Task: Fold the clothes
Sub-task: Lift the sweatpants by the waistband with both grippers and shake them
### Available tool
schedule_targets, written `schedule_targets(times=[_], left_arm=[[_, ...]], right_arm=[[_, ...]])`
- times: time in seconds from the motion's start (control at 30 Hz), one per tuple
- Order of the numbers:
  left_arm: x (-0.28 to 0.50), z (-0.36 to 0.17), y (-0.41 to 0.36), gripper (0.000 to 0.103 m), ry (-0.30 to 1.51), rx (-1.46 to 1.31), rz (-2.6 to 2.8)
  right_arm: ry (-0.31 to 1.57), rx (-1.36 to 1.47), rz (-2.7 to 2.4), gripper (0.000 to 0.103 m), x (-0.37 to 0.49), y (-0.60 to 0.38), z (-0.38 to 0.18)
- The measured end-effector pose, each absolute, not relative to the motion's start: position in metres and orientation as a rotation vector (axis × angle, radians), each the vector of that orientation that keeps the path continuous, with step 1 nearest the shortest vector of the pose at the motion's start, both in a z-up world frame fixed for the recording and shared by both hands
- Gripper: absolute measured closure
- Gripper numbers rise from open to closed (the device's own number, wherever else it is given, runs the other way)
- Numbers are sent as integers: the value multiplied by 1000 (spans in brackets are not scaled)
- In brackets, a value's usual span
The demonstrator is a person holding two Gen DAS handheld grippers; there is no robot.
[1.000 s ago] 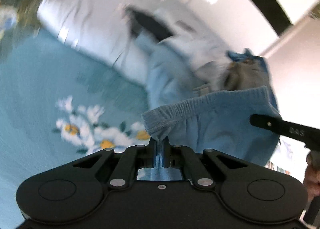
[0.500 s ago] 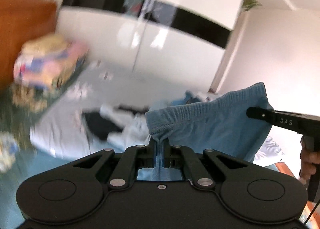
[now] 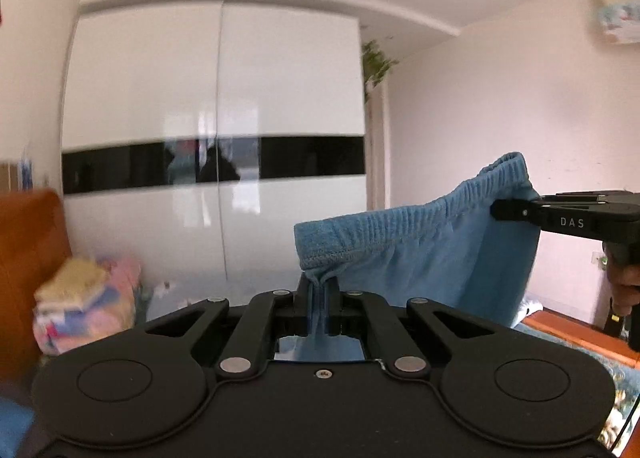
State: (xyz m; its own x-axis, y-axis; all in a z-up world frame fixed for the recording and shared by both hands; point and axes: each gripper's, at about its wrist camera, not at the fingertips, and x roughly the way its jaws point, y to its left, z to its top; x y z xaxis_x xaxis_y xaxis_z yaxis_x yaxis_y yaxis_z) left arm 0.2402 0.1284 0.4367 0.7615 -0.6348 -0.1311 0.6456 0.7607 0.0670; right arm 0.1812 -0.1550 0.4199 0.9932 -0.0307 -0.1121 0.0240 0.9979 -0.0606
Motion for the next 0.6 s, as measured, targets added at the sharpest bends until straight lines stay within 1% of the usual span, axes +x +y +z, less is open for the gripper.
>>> schedule_targets(times=[0.37, 0.5, 0.6], left_arm=[[119, 493, 174, 100, -97, 231, -762], [110, 505, 172, 99, -110, 226, -779], [130, 488, 156, 97, -64, 232, -774]], right_arm=[[-26, -75, 22, 100, 54, -123, 467], [-47, -69, 30, 100, 38, -127, 482], [3, -49, 14, 100, 55, -136, 477]])
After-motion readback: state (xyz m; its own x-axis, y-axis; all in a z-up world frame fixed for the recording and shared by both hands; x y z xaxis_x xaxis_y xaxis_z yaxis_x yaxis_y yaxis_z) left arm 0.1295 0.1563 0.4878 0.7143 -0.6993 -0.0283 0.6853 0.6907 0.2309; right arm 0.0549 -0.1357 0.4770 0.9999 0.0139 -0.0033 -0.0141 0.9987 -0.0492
